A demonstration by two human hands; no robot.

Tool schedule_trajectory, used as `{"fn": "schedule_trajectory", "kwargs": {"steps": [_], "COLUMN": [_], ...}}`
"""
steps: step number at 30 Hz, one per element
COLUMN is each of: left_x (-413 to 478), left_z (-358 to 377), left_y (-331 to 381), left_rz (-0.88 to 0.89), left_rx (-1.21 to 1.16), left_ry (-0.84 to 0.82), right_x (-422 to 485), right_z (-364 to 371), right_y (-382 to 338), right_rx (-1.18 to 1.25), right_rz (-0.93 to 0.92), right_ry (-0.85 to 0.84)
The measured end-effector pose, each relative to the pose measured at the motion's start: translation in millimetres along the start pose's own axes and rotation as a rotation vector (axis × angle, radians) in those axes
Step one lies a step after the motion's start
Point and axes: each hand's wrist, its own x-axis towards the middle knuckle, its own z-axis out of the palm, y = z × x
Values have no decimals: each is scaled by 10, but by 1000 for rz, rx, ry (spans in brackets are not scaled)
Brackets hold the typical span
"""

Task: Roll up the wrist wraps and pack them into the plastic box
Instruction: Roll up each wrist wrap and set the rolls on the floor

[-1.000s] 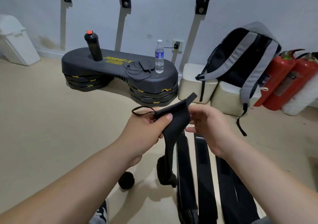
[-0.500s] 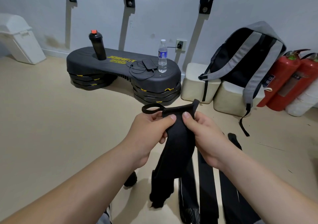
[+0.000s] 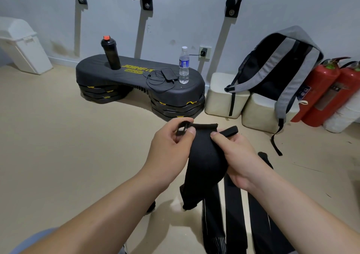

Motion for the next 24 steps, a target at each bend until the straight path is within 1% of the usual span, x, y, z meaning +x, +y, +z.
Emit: {"fn": "schedule_trajectory", "kwargs": {"steps": [3,7,9,10,13,15,18,24], "left_x": [-10,-61,-76,-86,-110,-110,-80,-89], "left_z": [-2,-3,1,-2,-17,-25,-50,-78], "left_y": [4,17,29,46,71,71,50,82], "left_rz": [49,91,78,59,18,10,-6,53], "left_rx": [138,386,489,502,463,392,239,180], "left_ry": [-41,-178,-222,-229,-274,-306,-299,-234], "right_x": [-28,-82,-74,-63,-32,-11,29,63], "right_z": [6,50,64,70,71,55,24,0], "right_y": [13,33,60,72,82,78,87,71], "right_rx": [-18,11,-1,-1,2,-7,6,14], "right_rz": [1,18,29,34,66,78,88,95], "right_ry": [-1,-8,-19,-17,20,64,104,186]}}
